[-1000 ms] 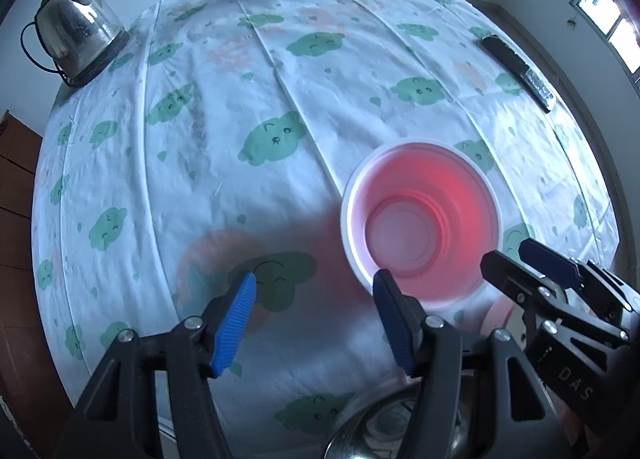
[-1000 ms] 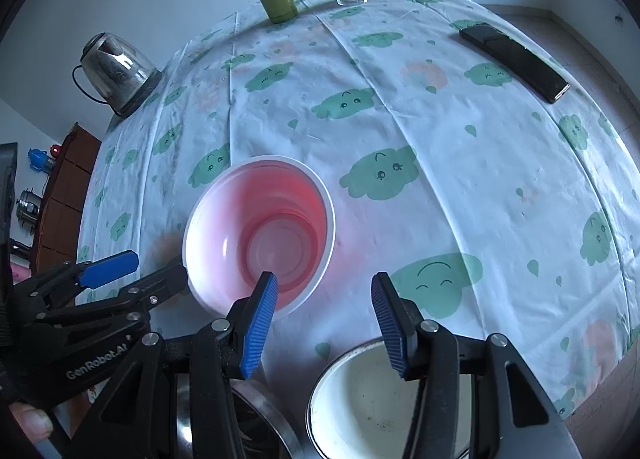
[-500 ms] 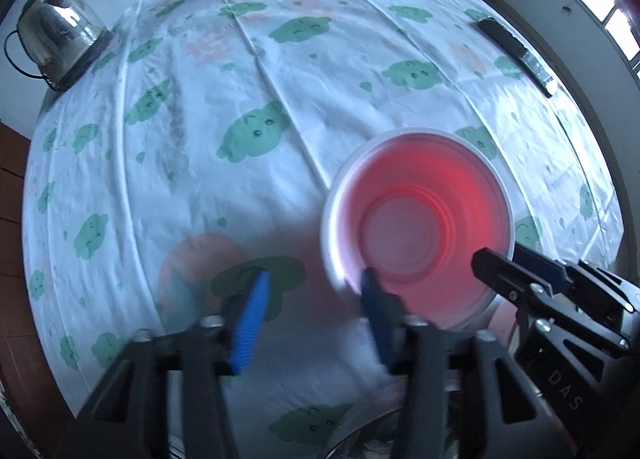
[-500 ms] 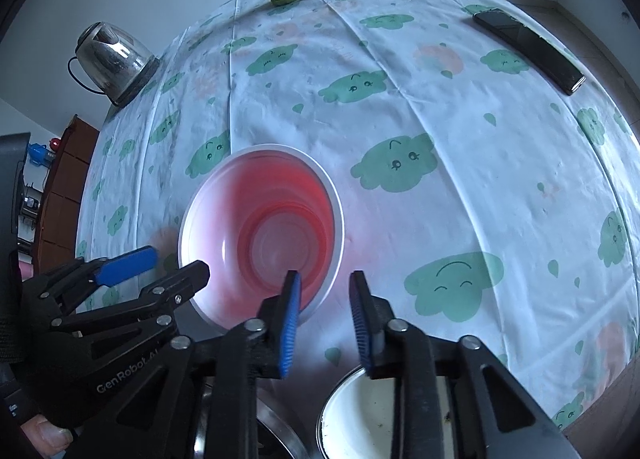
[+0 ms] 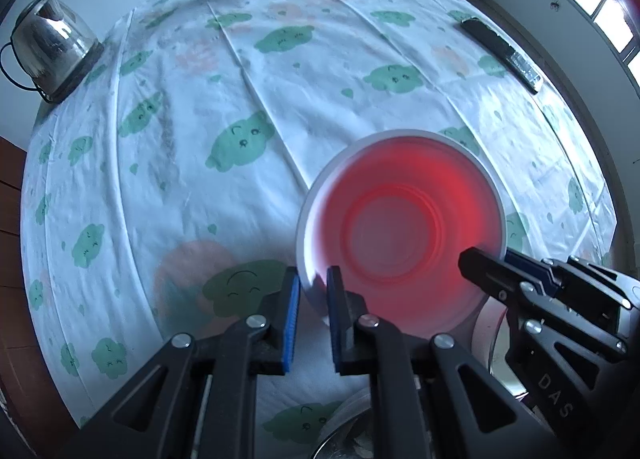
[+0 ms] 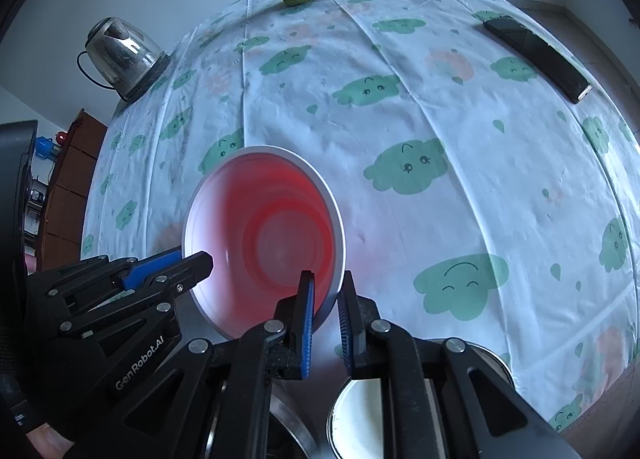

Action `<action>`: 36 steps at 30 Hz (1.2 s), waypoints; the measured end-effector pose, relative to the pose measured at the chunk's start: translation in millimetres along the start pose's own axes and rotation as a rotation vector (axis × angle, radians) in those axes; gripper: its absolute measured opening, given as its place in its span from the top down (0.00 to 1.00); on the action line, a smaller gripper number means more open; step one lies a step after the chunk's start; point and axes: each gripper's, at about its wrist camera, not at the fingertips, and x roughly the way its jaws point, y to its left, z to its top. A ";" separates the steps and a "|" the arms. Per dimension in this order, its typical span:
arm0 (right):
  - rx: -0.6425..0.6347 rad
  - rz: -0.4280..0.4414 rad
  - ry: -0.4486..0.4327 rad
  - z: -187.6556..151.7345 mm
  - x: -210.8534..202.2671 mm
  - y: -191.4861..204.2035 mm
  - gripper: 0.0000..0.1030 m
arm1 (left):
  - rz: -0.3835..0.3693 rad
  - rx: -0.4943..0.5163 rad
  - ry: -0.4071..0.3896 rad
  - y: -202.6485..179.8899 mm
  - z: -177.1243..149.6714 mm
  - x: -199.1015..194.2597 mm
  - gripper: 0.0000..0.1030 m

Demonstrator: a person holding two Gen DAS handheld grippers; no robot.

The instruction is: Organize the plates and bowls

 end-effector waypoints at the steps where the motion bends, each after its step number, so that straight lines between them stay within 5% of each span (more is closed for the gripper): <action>1: -0.005 0.001 -0.001 0.5 -2.5 1.1 0.87 | 0.002 0.000 -0.005 -0.4 -0.1 -3.0 0.89; 36: -0.106 0.046 -0.013 -18.7 -64.7 25.9 0.87 | 0.019 -0.048 -0.045 1.5 -33.2 -61.8 0.89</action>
